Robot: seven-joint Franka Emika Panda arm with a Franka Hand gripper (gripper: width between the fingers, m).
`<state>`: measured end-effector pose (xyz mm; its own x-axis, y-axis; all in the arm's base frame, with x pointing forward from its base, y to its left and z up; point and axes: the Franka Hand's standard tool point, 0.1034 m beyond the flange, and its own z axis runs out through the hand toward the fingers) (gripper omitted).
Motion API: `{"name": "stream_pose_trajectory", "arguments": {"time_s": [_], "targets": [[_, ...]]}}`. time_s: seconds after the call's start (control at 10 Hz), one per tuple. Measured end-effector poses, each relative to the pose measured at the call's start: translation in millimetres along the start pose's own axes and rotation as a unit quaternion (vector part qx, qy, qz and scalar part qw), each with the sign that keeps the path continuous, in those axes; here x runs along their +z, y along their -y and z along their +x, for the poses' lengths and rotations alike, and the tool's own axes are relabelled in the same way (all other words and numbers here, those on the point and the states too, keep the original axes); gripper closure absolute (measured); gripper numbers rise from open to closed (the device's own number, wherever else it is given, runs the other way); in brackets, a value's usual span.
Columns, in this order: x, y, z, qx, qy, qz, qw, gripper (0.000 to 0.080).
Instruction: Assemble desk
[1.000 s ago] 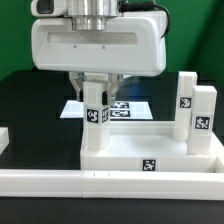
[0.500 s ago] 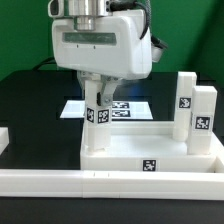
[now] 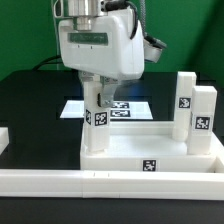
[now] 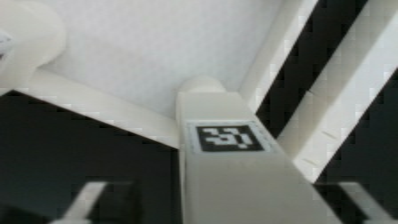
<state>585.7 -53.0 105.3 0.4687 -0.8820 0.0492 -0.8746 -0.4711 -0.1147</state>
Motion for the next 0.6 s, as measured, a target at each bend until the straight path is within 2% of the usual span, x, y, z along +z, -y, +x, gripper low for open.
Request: {"name": "stream_pose_trajectory", "arguments": {"time_s": [0.1, 0.2, 0.6], "targets": [[-0.1, 0.7, -0.5, -0.014, 0.0, 0.0, 1.0, 0.029], [-0.2, 1.0, -0.2, -0.061, -0.001, 0.001, 0.998, 0.018], [-0.2, 0.8, 0.0, -0.207, -0.001, 0.0, 0.978, 0.0151]]}}
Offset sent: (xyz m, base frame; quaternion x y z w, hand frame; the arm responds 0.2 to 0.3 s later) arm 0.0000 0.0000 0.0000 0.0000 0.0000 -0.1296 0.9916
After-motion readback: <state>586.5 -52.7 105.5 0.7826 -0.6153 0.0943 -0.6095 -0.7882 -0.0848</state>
